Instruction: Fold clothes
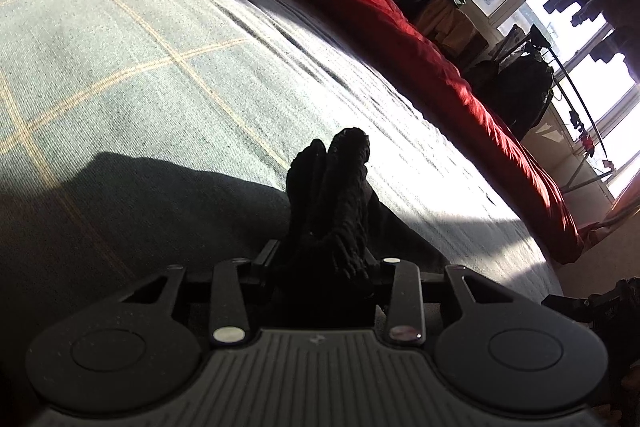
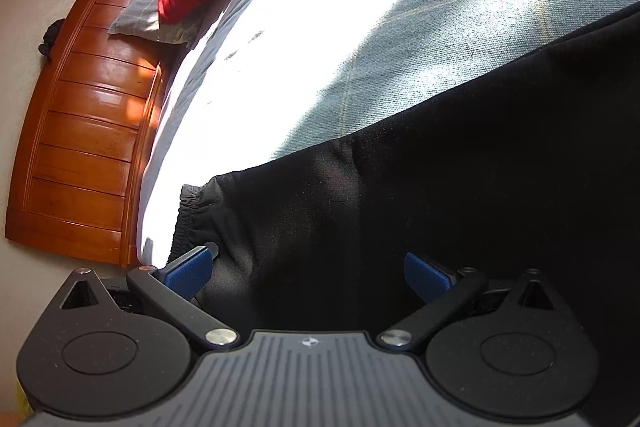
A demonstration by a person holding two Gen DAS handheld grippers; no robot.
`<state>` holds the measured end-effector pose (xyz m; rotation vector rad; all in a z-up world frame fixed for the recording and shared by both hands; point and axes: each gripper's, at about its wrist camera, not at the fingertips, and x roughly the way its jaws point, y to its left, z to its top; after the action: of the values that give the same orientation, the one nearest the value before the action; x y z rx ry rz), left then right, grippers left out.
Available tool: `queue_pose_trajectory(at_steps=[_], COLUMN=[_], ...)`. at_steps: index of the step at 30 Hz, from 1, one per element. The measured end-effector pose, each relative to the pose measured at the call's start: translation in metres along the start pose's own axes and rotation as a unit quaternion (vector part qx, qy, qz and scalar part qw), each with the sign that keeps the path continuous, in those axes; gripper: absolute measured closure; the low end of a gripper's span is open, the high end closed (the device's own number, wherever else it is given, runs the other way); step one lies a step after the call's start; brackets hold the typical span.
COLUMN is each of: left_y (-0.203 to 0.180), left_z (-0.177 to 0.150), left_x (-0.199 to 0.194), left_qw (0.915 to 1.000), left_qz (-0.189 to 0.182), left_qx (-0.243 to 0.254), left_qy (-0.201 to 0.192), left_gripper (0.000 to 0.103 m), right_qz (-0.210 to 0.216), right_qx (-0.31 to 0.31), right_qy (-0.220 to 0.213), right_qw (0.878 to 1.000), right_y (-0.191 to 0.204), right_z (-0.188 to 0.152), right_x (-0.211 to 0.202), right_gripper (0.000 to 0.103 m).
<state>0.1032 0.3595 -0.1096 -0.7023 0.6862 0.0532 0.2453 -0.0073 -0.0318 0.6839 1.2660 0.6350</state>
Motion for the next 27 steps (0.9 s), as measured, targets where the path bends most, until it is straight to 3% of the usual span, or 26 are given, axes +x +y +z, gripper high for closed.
queue_pose_trajectory(at_steps=[10,19,27], left_y=[-0.043,-0.099,-0.152], left_z=[0.006,0.001,-0.012], left_x=[-0.026,-0.035,-0.026], left_qw=[0.9992,0.9957,0.9915], left_qz=[-0.025,-0.074,-0.100], left_qx=[0.026,0.052,0.083], left_qy=[-0.019,-0.021,-0.009], left_gripper=[0.067,0.067,0.067], right_qz=[0.037,0.059,0.054], right_qx=[0.008,0.002,-0.044], right_qy=[-0.002,-0.008,-0.045], right_qw=[0.999,0.998,0.997], right_y=[-0.021,-0.040,-0.062], right_z=[0.003,-0.002,-0.009], right_x=[-0.032,-0.068,-0.140], right_gripper=[0.000,0.000,0.000])
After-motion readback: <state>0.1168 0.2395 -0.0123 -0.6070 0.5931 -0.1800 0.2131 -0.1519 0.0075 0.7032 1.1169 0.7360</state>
